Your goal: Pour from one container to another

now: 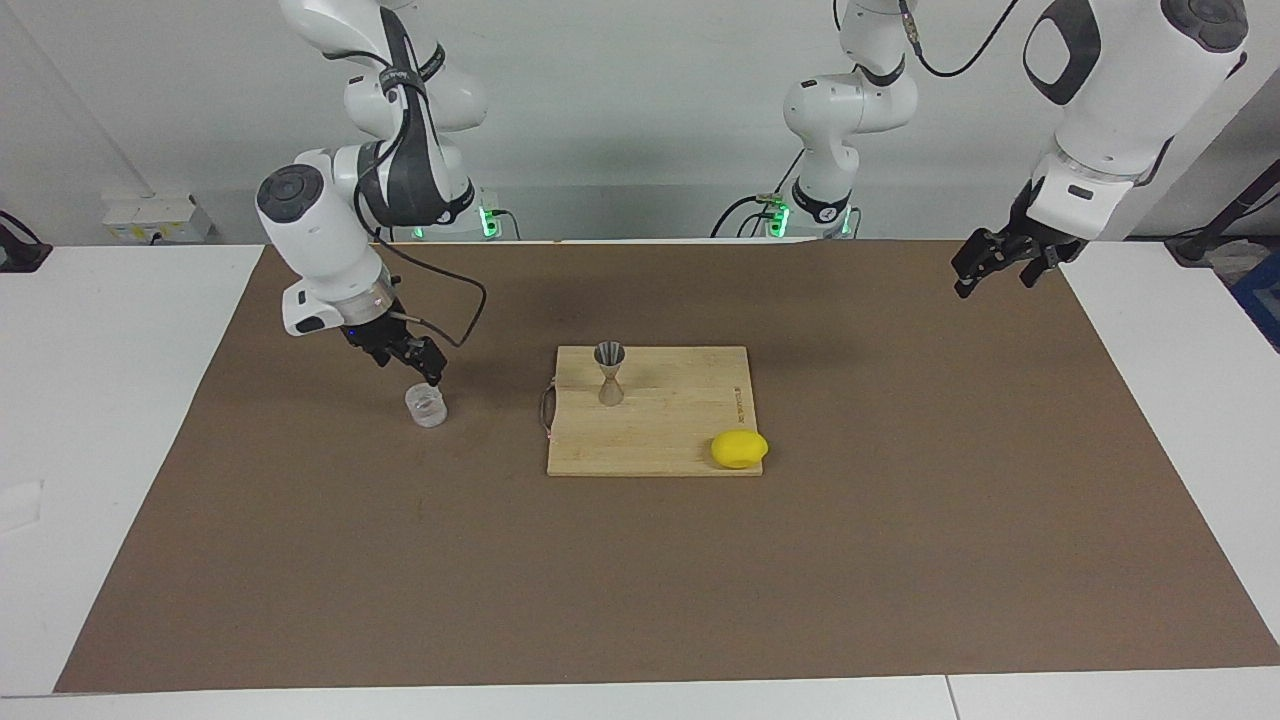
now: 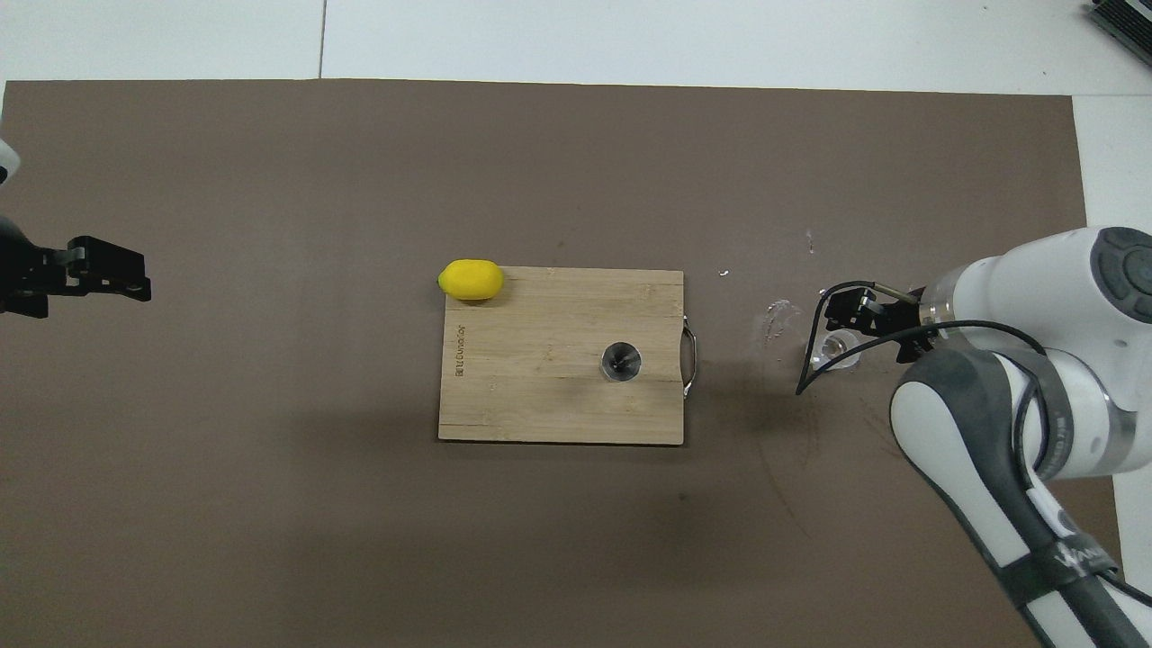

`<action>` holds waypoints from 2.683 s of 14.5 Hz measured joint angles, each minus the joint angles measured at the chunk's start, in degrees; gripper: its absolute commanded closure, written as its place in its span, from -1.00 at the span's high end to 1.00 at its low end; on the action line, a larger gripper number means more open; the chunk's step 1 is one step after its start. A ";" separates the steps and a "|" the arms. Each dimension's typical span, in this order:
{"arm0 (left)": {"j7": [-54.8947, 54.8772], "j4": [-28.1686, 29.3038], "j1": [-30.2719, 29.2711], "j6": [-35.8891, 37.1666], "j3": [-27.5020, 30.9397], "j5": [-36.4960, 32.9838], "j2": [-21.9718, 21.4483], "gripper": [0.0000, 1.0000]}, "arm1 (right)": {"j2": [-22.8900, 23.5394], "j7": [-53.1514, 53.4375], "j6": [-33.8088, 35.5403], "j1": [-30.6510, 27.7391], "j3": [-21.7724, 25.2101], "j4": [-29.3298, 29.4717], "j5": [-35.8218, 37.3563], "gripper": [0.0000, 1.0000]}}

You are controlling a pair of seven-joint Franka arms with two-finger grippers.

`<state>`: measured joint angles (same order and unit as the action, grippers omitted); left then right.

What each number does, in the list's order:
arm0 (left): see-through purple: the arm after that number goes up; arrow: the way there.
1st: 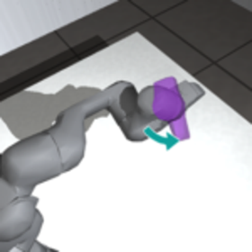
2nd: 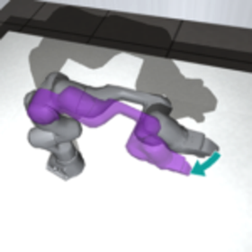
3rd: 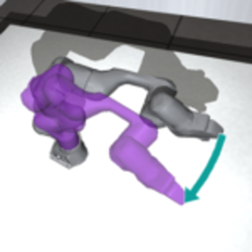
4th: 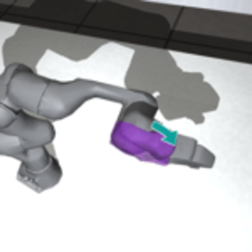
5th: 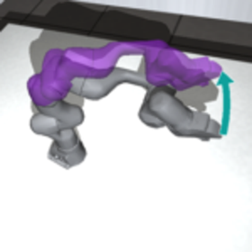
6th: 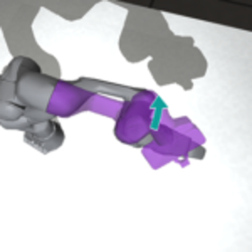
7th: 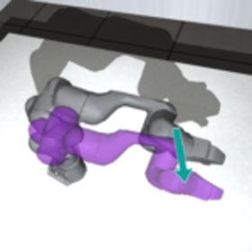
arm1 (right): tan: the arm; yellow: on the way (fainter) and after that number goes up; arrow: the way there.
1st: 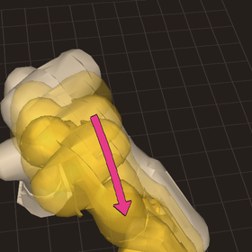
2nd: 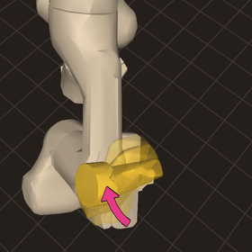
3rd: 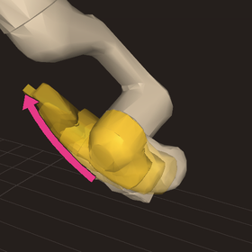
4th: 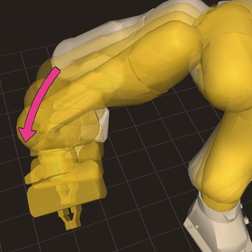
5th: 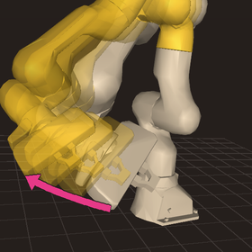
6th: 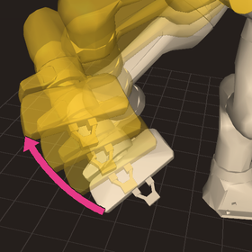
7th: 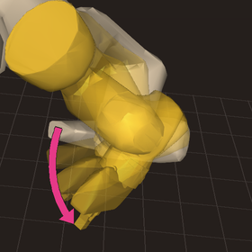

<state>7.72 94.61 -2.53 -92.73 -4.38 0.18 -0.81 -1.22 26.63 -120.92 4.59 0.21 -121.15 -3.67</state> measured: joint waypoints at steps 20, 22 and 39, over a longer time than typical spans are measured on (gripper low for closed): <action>0.00 0.03 0.00 -0.29 -0.06 0.00 -0.03 1.00 | -0.19 -14.61 24.71 -2.52 0.63 24.42 5.60 1.00; 0.00 0.03 0.00 -0.34 -0.06 0.00 -0.03 1.00 | -0.17 -14.61 24.87 -2.51 0.46 24.53 5.60 0.98; 0.00 0.07 0.01 -0.63 -0.09 0.00 -0.03 1.00 | 1.31 -14.62 28.88 -2.61 0.47 28.07 4.79 0.99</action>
